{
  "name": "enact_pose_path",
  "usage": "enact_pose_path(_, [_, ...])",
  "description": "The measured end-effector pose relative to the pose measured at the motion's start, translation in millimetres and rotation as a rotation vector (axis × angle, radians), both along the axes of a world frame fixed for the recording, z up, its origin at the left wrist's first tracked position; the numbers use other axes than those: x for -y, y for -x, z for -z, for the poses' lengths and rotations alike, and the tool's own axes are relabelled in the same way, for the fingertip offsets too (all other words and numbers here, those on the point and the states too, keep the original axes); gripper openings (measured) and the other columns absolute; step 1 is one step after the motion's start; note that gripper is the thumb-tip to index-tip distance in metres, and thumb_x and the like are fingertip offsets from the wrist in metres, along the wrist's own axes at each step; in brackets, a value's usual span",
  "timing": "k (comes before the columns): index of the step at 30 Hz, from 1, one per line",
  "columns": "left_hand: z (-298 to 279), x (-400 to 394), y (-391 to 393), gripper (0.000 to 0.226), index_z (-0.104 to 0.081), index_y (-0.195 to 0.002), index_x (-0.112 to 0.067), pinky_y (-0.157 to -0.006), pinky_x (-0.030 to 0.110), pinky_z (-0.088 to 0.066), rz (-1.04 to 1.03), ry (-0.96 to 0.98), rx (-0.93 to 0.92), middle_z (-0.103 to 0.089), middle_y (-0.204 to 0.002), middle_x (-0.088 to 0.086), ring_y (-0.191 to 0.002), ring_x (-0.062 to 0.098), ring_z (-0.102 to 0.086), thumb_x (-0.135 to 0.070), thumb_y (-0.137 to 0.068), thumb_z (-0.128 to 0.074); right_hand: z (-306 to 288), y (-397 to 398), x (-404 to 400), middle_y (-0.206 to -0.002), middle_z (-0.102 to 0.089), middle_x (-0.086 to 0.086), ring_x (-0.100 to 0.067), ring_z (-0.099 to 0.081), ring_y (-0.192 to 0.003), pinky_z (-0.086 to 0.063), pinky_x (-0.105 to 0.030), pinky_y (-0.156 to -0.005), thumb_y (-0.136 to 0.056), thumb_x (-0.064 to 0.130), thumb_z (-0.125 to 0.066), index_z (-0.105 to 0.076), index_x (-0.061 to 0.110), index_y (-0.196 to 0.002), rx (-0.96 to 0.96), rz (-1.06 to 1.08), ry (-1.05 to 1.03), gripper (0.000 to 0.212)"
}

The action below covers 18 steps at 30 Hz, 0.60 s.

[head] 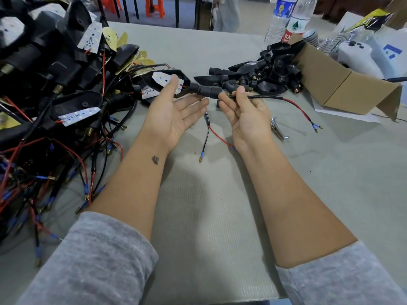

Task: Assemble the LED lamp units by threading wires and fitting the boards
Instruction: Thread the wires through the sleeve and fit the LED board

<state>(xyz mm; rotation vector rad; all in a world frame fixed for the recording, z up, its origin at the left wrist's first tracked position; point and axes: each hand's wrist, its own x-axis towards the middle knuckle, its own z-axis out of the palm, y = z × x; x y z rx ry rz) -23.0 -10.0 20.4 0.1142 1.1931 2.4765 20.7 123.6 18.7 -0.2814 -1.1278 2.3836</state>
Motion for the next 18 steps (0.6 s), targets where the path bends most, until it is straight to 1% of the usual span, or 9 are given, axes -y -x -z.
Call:
enact_pose_path(2, [2.6,-11.5,-7.1,0.023,-0.061,-0.103,-0.008,-0.075,0.031,-0.059,-0.002,0.096,-0.061,-0.073,-0.097,0.012,-0.086,0.023,-0.073,-0.029,-0.1,-0.05,-0.2,-0.1,1.6,-0.086,-0.057,-0.016,-0.015,-0.072,-0.064,-0.057,-0.021,-0.06,-0.1,0.008,-0.05,-0.05,0.002,-0.089,-0.008,0.005,-0.017,0.013])
enact_pose_path(4, [5.6,-23.6,-13.8,0.01,-0.057,-0.093,-0.011,-0.078,0.033,-0.06,-0.027,0.174,-0.112,-0.072,-0.088,0.004,-0.08,0.019,-0.073,-0.017,-0.1,-0.053,0.0,-0.6,2.7,-0.087,-0.058,-0.018,-0.016,-0.072,-0.065,-0.057,-0.022,-0.061,-0.101,0.008,-0.05,-0.05,0.002,-0.09,-0.011,0.007,-0.067,0.012])
enact_pose_path(8, [3.7,-31.3,-16.2,0.015,-0.05,-0.087,-0.011,-0.076,0.03,-0.06,-0.111,0.235,-0.117,-0.065,-0.088,0.003,-0.077,0.014,-0.069,-0.014,-0.101,-0.049,1.8,-1.8,4.9,-0.081,-0.062,-0.014,-0.016,-0.072,-0.068,-0.058,-0.023,-0.064,-0.1,0.008,-0.051,-0.052,0.002,-0.091,-0.005,0.015,-0.216,0.011])
enact_pose_path(10, [-1.0,-29.3,-13.9,0.017,-0.05,-0.084,-0.011,-0.068,0.024,-0.059,-0.174,0.269,-0.132,-0.065,-0.082,0.002,-0.071,0.012,-0.068,-0.014,-0.101,-0.048,2.3,-2.3,7.9,-0.08,-0.064,-0.016,-0.016,-0.072,-0.066,-0.058,-0.023,-0.063,-0.099,0.008,-0.053,-0.054,-0.002,-0.095,0.012,0.01,-0.294,0.01])
enact_pose_path(12, [-9.4,-24.3,-10.8,0.019,-0.053,-0.082,-0.013,-0.06,0.022,-0.057,-0.221,0.36,-0.184,-0.067,-0.075,-0.001,-0.062,0.01,-0.068,-0.014,-0.101,-0.049,1.3,-3.0,11.4,-0.078,-0.066,-0.017,-0.017,-0.072,-0.064,-0.057,-0.023,-0.06,-0.098,0.007,-0.055,-0.058,-0.006,-0.097,0.031,0.004,-0.384,0.013])
enact_pose_path(14, [-19.7,-16.7,-6.9,0.019,-0.056,-0.083,-0.012,-0.06,0.026,-0.058,-0.207,0.454,-0.24,-0.07,-0.08,0.003,-0.063,0.014,-0.07,-0.014,-0.1,-0.048,-1.0,-4.5,13.6,-0.072,-0.068,-0.012,-0.018,-0.072,-0.063,-0.057,-0.025,-0.059,-0.096,0.007,-0.058,-0.062,0.003,-0.084,0.016,0.017,-0.517,0.013])
enact_pose_path(15, [-25.7,-11.4,-5.5,0.018,-0.057,-0.085,-0.011,-0.063,0.03,-0.06,-0.187,0.494,-0.26,-0.07,-0.082,0.005,-0.066,0.017,-0.071,-0.014,-0.1,-0.048,-1.5,-5.6,15.4,-0.071,-0.069,-0.009,-0.02,-0.072,-0.064,-0.058,-0.029,-0.061,-0.095,0.007,-0.059,-0.063,0.009,-0.08,0.002,0.033,-0.604,0.016])
enact_pose_path(16, [-31.3,-5.4,-4.8,0.019,-0.058,-0.085,-0.011,-0.064,0.031,-0.06,-0.17,0.534,-0.276,-0.07,-0.08,0.005,-0.067,0.019,-0.071,-0.014,-0.1,-0.047,-1.0,-6.1,17.8,-0.072,-0.069,-0.008,-0.024,-0.072,-0.067,-0.059,-0.035,-0.065,-0.094,0.009,-0.061,-0.063,0.013,-0.078,-0.011,0.05,-0.709,0.017])
enact_pose_path(18, [-41.4,9.2,-5.6,0.022,-0.057,-0.081,-0.012,-0.056,0.027,-0.059,-0.15,0.609,-0.294,-0.068,-0.071,0.002,-0.058,0.015,-0.07,-0.013,-0.1,-0.046,0.9,-8.4,26.7,-0.076,-0.07,-0.001,-0.024,-0.07,-0.075,-0.057,-0.044,-0.075,-0.092,0.015,-0.063,-0.064,0.02,-0.079,-0.035,0.094,-0.969,0.014])
